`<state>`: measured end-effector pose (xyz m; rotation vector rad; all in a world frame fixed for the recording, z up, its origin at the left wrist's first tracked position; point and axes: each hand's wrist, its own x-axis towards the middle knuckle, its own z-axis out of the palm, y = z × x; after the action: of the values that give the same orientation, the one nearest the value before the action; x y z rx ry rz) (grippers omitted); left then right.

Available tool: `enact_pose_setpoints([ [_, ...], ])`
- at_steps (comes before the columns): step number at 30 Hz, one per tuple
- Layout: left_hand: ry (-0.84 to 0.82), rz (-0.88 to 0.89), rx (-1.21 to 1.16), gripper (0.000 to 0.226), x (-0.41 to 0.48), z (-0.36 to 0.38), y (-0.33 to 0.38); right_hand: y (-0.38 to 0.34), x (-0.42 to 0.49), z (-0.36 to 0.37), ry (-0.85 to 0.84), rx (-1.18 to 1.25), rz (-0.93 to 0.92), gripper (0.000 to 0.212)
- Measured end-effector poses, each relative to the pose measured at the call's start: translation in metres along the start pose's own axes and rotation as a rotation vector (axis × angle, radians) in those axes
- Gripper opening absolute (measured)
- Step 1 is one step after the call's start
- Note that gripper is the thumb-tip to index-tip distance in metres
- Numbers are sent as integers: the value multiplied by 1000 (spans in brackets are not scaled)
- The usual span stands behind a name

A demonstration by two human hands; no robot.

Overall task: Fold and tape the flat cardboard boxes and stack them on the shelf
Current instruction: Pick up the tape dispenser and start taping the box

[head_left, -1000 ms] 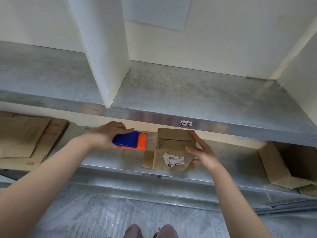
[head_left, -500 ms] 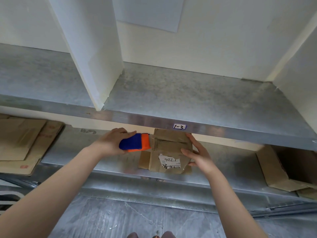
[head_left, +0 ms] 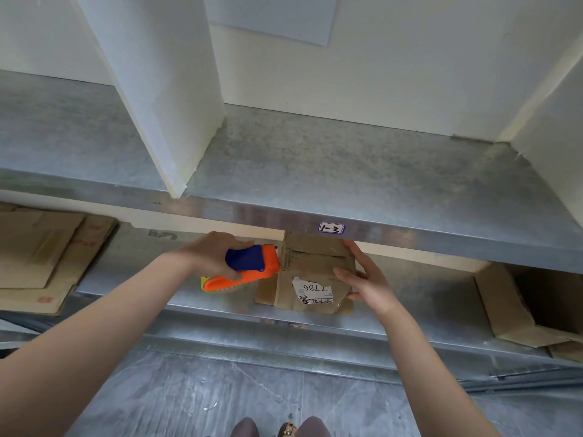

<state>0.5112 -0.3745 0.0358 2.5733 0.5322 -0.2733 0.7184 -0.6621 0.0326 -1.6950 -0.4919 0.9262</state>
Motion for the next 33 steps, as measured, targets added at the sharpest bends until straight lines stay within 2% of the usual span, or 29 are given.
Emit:
enact_pose_setpoints([
  [3, -54, -28, -108, 71, 0, 1, 0, -1, -1, -1, -2, -5, 2, 78],
  [6, -76, -62, -158, 73, 0, 2, -1, 0, 1, -3, 2, -11, 4, 77],
  [11, -10, -10, -7, 77, 4, -5, -3, 3, 3, -3, 2, 7, 17, 71],
  [15, -36, 7, -13, 78, 6, -6, -12, 4, 2, -7, 6, 17, 28, 71],
  [20, -89, -139, 18, 79, -13, 18, -45, 4, 2, -10, 5, 27, 25, 70],
  [25, -63, -148, 1, 77, -20, 40, -50, 4, 4, -3, -8, 15, 21, 57],
  [28, -81, -119, 131, 78, -19, 44, -50, 5, 3, 1, -21, 33, -4, 51],
  [30, -80, -74, 285, 73, -17, 48, -49, 7, 4, 3, -13, 10, -43, 59],
  [33, -93, -80, 434, 79, -16, 54, -37, 11, 5, 2, -2, -55, -61, 73],
])
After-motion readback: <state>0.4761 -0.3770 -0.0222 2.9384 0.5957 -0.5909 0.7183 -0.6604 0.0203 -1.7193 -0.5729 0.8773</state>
